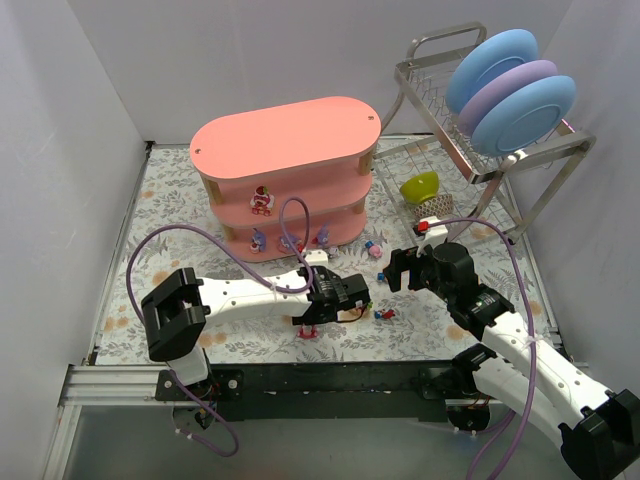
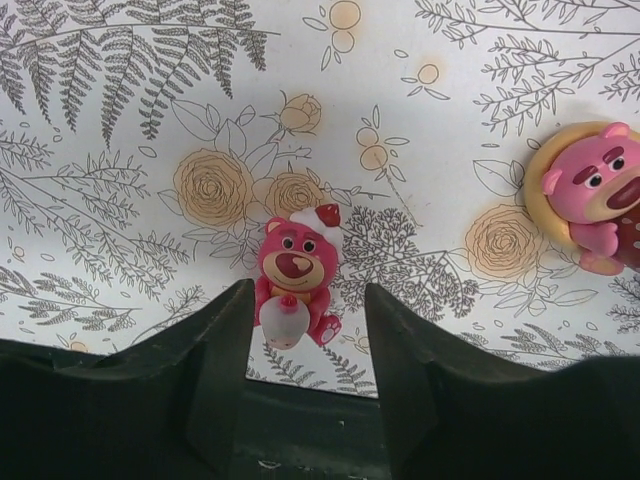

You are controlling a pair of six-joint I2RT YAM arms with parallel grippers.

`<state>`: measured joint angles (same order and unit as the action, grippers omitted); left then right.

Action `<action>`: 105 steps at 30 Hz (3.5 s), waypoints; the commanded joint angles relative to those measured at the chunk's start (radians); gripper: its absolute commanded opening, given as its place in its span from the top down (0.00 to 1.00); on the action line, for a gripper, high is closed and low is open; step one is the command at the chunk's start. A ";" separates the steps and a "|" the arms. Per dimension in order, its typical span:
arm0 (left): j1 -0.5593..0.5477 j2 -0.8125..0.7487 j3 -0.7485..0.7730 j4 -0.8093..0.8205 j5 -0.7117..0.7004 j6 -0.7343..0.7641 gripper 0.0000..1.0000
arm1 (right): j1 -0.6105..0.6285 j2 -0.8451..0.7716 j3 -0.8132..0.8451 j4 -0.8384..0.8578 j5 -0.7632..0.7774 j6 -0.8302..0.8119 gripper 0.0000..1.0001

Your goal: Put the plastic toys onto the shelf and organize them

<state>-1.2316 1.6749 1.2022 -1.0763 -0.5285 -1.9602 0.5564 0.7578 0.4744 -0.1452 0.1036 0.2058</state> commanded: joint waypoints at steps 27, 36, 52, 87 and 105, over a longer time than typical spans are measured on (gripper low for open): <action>0.055 -0.093 -0.128 0.091 0.130 0.003 0.44 | -0.001 -0.023 -0.019 0.059 0.001 -0.002 0.04; 0.064 -0.113 -0.154 0.148 0.162 0.020 0.51 | -0.003 -0.023 -0.020 0.058 0.002 -0.003 0.04; 0.066 -0.096 -0.159 0.136 0.162 0.023 0.56 | -0.003 -0.025 -0.020 0.061 0.002 -0.003 0.04; 0.069 -0.092 -0.086 0.131 -0.014 0.069 1.00 | -0.003 -0.021 -0.019 0.062 0.005 -0.003 0.04; 0.078 0.005 -0.085 0.216 0.074 0.299 1.00 | -0.001 -0.020 -0.020 0.059 0.001 -0.005 0.04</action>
<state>-1.1603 1.6535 1.0908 -0.8455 -0.5198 -1.7271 0.5564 0.7456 0.4599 -0.1295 0.1036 0.2062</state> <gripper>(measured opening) 0.090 0.962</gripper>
